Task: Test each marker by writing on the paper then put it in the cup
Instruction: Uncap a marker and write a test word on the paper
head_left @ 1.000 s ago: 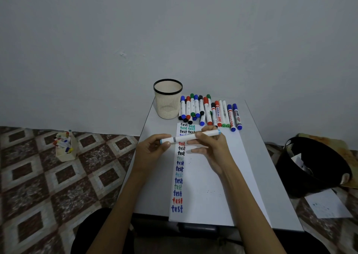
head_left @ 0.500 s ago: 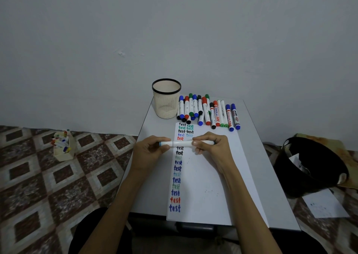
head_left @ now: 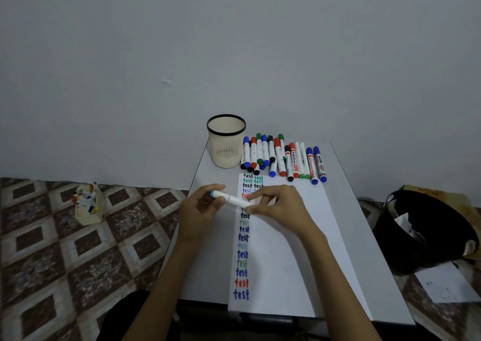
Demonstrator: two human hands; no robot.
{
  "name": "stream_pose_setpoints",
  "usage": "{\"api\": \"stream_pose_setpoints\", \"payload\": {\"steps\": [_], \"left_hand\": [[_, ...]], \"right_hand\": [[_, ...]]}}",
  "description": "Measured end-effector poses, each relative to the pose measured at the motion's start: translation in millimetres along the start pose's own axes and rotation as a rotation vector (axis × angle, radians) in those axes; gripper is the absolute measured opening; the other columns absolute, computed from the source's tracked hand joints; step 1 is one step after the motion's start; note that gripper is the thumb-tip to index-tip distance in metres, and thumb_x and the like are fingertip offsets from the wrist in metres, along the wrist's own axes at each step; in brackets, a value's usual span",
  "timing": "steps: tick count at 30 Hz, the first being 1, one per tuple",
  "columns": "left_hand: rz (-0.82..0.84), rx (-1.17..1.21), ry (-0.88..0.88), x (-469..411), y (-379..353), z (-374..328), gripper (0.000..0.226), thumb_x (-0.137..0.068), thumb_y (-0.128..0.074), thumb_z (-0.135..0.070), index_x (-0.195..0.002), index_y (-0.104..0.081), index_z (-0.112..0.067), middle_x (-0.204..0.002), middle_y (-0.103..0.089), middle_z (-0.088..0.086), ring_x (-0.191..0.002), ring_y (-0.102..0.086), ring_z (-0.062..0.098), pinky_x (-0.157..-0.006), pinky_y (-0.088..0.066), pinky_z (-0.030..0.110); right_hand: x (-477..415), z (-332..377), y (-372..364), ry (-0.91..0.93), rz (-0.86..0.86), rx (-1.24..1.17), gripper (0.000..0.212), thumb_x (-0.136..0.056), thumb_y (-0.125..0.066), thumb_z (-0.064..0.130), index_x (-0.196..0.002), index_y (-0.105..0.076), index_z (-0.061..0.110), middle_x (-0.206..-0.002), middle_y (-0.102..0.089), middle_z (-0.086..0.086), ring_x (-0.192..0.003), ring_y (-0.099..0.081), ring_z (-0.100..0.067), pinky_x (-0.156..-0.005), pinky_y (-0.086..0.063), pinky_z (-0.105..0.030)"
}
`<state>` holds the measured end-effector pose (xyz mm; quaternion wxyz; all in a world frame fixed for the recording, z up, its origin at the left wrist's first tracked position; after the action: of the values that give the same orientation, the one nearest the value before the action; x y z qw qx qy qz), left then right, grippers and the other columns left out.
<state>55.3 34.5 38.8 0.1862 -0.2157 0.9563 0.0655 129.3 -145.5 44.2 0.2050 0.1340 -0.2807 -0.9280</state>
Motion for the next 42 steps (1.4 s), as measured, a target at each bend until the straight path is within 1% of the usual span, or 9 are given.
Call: {"api": "stream_pose_setpoints", "payload": {"steps": [5,7,10,14,18,22,28,35,42], "left_hand": [[-0.012,0.010,0.004,-2,2,1,0.041,-0.079,-0.066,0.000,-0.115,-0.056,-0.017,-0.099,-0.066,0.000,-0.091,-0.064,0.006,-0.075,-0.051,0.017],[-0.010,0.009,0.036,-1,-1,5,0.046,-0.083,-0.065,-0.005,-0.124,-0.050,-0.020,-0.100,-0.067,0.001,-0.095,-0.063,0.006,-0.077,-0.049,0.014],[0.065,-0.106,0.069,1,-10,13,0.046,-0.087,-0.061,-0.026,-0.130,-0.045,-0.027,-0.117,-0.062,-0.004,-0.108,-0.057,0.003,-0.088,-0.046,0.017],[0.223,-0.375,0.019,5,-29,16,0.049,-0.091,-0.048,-0.042,-0.136,-0.040,-0.026,-0.136,-0.048,-0.008,-0.124,-0.042,0.003,-0.103,-0.035,0.027],[0.285,-0.514,-0.029,5,-36,18,0.053,-0.088,-0.040,-0.047,-0.135,-0.042,-0.025,-0.138,-0.045,-0.008,-0.128,-0.037,0.005,-0.110,-0.029,0.040],[0.286,-0.562,-0.028,5,-37,19,0.052,-0.087,-0.038,-0.047,-0.133,-0.045,-0.025,-0.138,-0.046,-0.006,-0.129,-0.034,0.004,-0.114,-0.021,0.037],[0.276,-0.578,-0.001,4,-35,26,0.047,-0.090,-0.040,-0.048,-0.131,-0.047,-0.027,-0.135,-0.050,-0.006,-0.127,-0.041,0.009,-0.113,-0.019,0.033],[0.270,-0.558,0.006,4,-34,24,0.049,-0.086,-0.039,-0.049,-0.127,-0.051,-0.027,-0.132,-0.053,-0.006,-0.124,-0.044,0.011,-0.112,-0.025,0.040],[0.261,-0.506,0.018,3,-32,28,0.048,-0.085,-0.040,-0.052,-0.124,-0.054,-0.027,-0.127,-0.056,-0.010,-0.120,-0.048,0.010,-0.112,-0.026,0.040]], "right_hand": [[-18,34,-16,0.130,0.161,0.374,0.028,-0.079,-0.075,0.032,-0.106,-0.073,0.024,-0.083,-0.062,0.013,-0.067,-0.047,-0.004,-0.059,-0.035,-0.016],[-31,44,-5,0.144,0.134,0.357,0.025,-0.080,-0.074,0.025,-0.104,-0.072,0.017,-0.083,-0.064,0.009,-0.070,-0.051,-0.004,-0.063,-0.045,-0.020],[-57,63,34,0.128,-0.101,0.140,0.022,-0.079,-0.076,0.021,-0.099,-0.072,0.013,-0.083,-0.069,-0.005,-0.074,-0.064,-0.019,-0.072,-0.057,-0.040],[-86,102,91,0.253,-0.499,-0.164,0.015,-0.078,-0.077,0.020,-0.088,-0.067,0.015,-0.072,-0.066,-0.002,-0.067,-0.066,-0.019,-0.067,-0.059,-0.039],[-119,114,103,0.268,-0.654,-0.267,0.017,-0.080,-0.075,0.021,-0.090,-0.063,0.014,-0.073,-0.065,0.001,-0.070,-0.067,-0.021,-0.065,-0.059,-0.041],[-146,105,75,0.149,-0.584,0.020,0.023,-0.084,-0.069,0.033,-0.095,-0.065,0.013,-0.079,-0.064,0.005,-0.074,-0.062,-0.013,-0.066,-0.050,-0.029],[-168,72,44,0.000,-0.474,0.222,0.025,-0.082,-0.068,0.031,-0.088,-0.069,0.007,-0.096,-0.066,-0.008,-0.090,-0.060,-0.024,-0.064,-0.039,-0.027],[-177,52,33,-0.041,-0.433,0.151,0.024,-0.079,-0.074,0.028,-0.088,-0.069,0.007,-0.101,-0.063,-0.012,-0.095,-0.060,-0.028,-0.060,-0.037,-0.027],[-156,53,59,0.005,-0.495,-0.033,0.045,-0.082,-0.073,0.037,-0.116,-0.061,0.011,-0.115,-0.058,-0.007,-0.100,-0.056,-0.017,-0.075,-0.043,-0.028]]}}
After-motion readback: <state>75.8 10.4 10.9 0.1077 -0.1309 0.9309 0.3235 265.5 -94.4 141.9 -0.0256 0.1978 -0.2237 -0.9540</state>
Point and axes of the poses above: each hand's wrist, its own x-axis away from the middle knuckle, its own y-axis out of the back of the hand, z = x × y, the point moved 9 cm from there along -x, towards the middle knuckle
